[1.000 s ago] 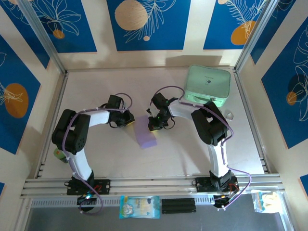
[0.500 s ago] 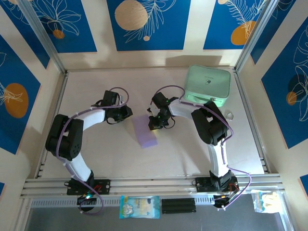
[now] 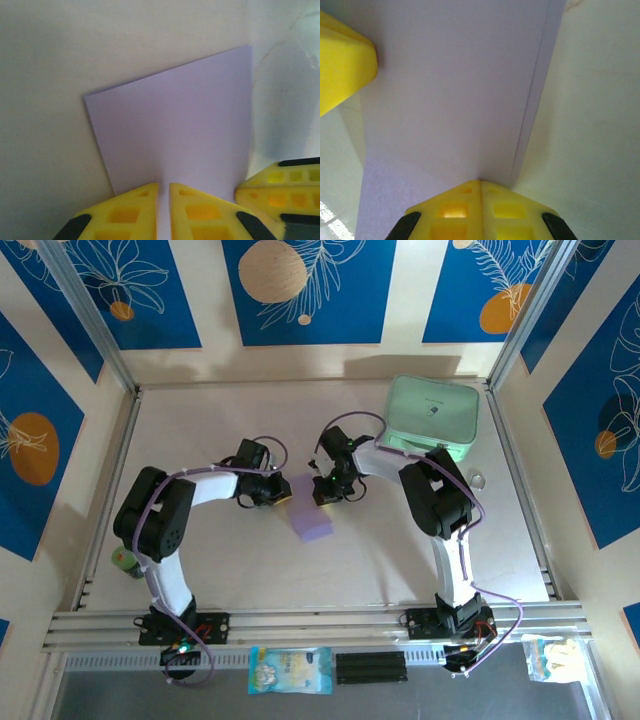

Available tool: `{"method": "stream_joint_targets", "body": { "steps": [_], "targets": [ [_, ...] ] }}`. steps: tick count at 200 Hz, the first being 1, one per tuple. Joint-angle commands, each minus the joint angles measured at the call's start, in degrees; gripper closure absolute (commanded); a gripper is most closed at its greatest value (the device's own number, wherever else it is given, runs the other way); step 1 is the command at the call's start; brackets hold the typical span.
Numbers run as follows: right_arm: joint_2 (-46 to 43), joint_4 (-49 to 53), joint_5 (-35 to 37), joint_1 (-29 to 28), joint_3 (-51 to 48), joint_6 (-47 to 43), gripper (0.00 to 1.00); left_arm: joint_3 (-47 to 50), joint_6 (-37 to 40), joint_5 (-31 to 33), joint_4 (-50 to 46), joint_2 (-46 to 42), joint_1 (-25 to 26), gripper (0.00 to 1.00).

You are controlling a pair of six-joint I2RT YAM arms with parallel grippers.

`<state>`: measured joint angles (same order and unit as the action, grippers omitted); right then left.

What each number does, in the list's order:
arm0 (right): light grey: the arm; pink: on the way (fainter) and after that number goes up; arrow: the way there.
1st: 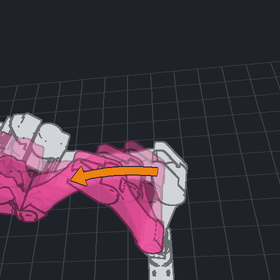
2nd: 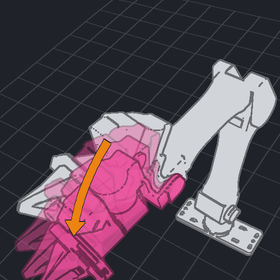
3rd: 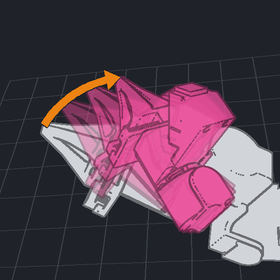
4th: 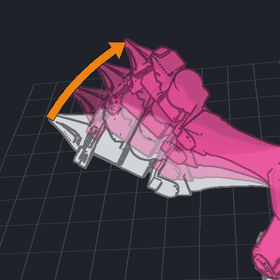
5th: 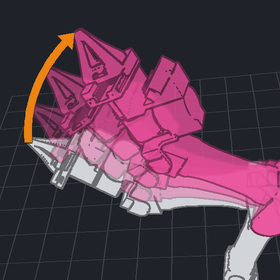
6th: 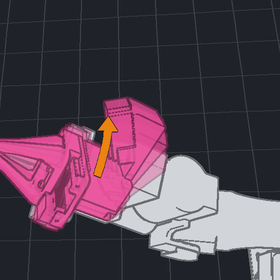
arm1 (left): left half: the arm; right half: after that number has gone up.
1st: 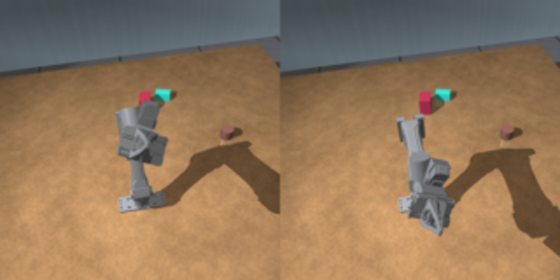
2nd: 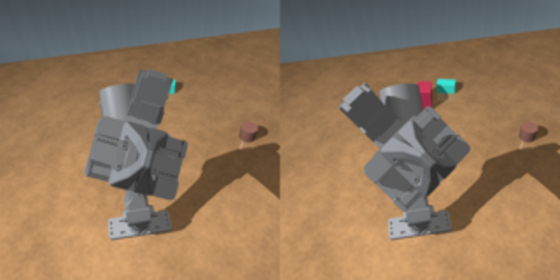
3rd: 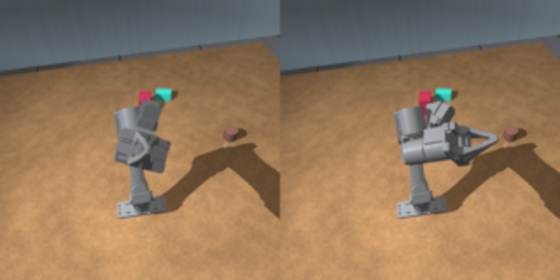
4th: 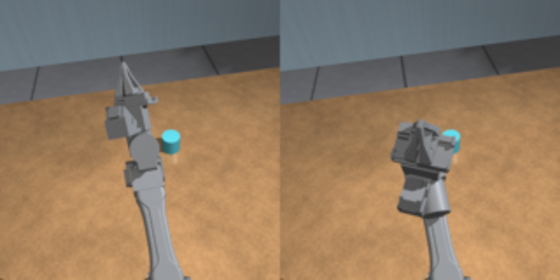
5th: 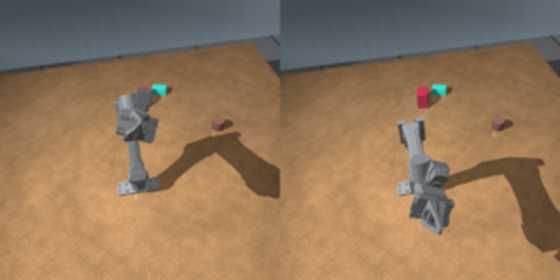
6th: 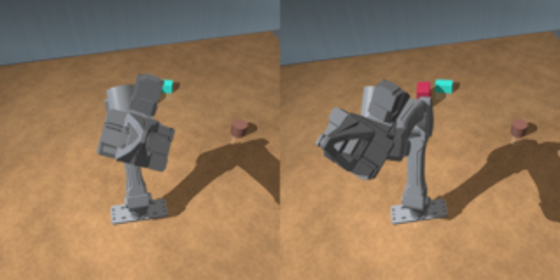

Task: Fold a paper plane with a square sheet of paper (pick it up from the middle)
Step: First fold the square sheet of paper in half at the center of the table.

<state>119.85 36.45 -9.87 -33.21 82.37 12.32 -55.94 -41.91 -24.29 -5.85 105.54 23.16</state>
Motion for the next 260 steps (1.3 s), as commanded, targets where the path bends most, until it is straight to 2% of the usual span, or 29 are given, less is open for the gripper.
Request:
{"method": "stream_joint_targets", "body": {
  "steps": [1, 42, 67, 133, 213, 232, 260],
  "targets": [
    [3.30, 4.89, 5.92, 1.30, 0.96, -2.60, 0.95, -0.44, 0.24, 1.71, -2.74, 1.30, 0.07, 0.86],
    [0.84, 5.51, 0.93, 1.57, 5.56, -1.09, 0.95, 0.48, 0.07, 3.03, -2.55, 2.71, 0.05, 0.88],
    [-1.24, 3.15, -3.18, 1.57, 4.03, 1.09, 0.95, 0.06, 0.80, 2.48, -2.21, 3.27, 0.05, 0.88],
    [-0.23, -0.47, -6.41, 1.92, 1.93, 4.49, 0.95, -3.66, 7.77, 0.83, -5.32, 5.98, 0.05, 0.88],
    [1.37, -2.42, -2.79, 2.54, -2.69, 6.67, 0.95, -9.00, 15.06, -0.97, -6.97, 7.02, 0.05, 0.87],
    [1.17, -3.95, -2.71, 2.45, -4.92, 8.40, 0.95, -7.17, 12.23, -1.31, -1.84, 4.06, 0.20, 0.82],
    [0.93, -5.77, -1.52, 2.14, -7.91, 12.28, 0.95, -0.08, 3.53, -0.78, 7.07, -3.94, 1.71, 0.75]
  ]
}}
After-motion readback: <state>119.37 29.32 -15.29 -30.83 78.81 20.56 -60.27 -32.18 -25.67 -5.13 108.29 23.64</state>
